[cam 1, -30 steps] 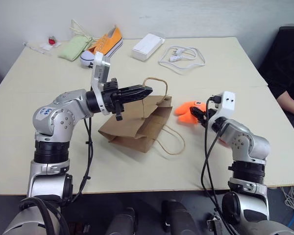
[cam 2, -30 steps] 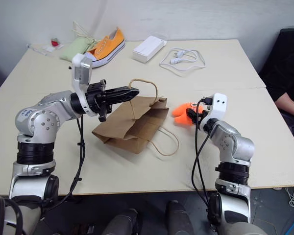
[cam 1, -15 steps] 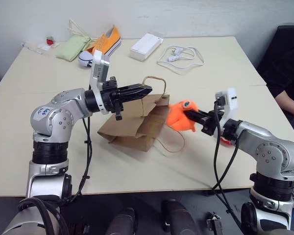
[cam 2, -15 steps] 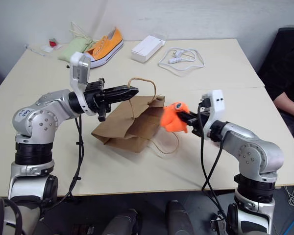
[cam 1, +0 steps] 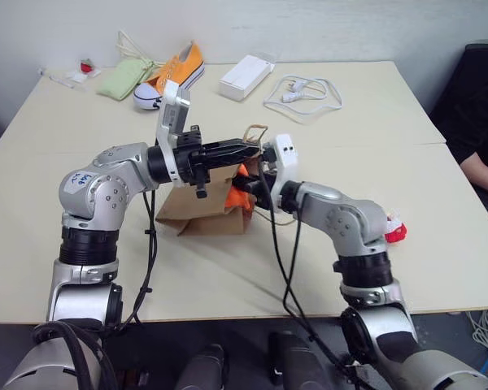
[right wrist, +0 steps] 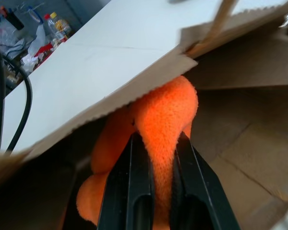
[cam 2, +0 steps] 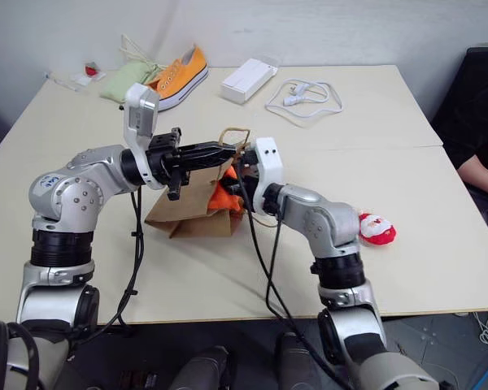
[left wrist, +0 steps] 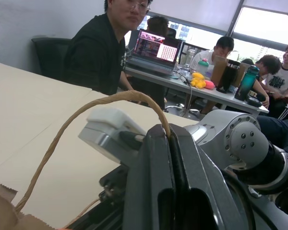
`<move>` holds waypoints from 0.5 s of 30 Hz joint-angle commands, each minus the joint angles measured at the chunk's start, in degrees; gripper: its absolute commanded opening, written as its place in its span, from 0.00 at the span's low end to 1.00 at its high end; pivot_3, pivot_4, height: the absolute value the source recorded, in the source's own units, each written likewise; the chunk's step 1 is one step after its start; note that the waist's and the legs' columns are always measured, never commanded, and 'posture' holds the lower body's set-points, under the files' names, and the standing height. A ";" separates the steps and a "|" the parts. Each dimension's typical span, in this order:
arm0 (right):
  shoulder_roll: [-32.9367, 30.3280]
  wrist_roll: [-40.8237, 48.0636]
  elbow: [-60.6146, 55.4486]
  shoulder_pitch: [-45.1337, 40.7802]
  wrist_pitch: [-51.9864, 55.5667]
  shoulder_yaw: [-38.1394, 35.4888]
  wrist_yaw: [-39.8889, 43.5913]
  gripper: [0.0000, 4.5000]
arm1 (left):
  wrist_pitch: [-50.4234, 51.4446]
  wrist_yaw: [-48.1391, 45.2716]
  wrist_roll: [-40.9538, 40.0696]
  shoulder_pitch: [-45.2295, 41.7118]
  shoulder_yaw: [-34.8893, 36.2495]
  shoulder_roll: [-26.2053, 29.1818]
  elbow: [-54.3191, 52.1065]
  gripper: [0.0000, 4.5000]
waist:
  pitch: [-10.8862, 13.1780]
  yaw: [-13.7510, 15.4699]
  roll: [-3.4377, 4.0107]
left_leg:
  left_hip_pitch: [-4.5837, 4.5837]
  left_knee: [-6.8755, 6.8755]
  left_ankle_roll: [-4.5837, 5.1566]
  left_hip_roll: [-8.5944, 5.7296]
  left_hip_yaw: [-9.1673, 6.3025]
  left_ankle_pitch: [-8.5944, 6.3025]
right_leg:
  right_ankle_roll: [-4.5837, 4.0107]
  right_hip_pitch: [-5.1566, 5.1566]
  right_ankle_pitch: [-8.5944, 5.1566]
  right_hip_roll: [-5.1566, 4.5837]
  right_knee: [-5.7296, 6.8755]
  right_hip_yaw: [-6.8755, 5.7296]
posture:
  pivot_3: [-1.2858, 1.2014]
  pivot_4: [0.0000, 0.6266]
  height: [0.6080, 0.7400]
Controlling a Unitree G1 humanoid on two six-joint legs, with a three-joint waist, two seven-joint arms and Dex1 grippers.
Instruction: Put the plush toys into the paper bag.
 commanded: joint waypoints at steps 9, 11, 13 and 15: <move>-1.65 3.10 -7.17 3.50 1.77 -2.16 3.12 0.91 | -1.66 0.22 0.25 -1.38 1.53 0.43 -0.56 0.00 | 0.00 -0.19 0.01 | -0.01 0.00 0.00 0.02 -0.03 0.00 | 0.00 -0.01 0.00 0.01 0.02 -0.02 | 0.52 0.24 1.00; -5.19 6.30 -14.58 7.04 5.77 -3.83 4.01 1.00 | -1.48 0.37 0.16 -1.27 1.71 0.57 -0.68 0.00 | 0.00 0.07 0.00 | -0.03 0.00 0.00 0.01 -0.04 0.00 | 0.00 0.00 0.00 -0.01 -0.01 -0.02 | 0.52 0.24 1.00; -10.56 10.46 -24.35 11.79 10.85 -6.55 4.69 1.00 | -1.49 0.45 0.27 -1.14 1.76 0.75 -0.47 0.00 | 0.00 0.35 0.00 | -0.08 0.01 0.01 -0.01 -0.06 0.00 | 0.00 0.00 0.00 -0.02 -0.05 -0.02 | 0.52 0.24 1.00; -16.56 13.69 -33.62 16.47 14.42 -10.08 5.03 1.00 | -1.41 0.41 0.31 -1.05 1.86 1.01 -0.37 0.00 | 0.00 0.62 0.00 | -0.11 0.00 0.01 -0.02 -0.08 -0.01 | 0.00 0.01 0.00 -0.03 -0.08 -0.03 | 0.52 0.24 1.00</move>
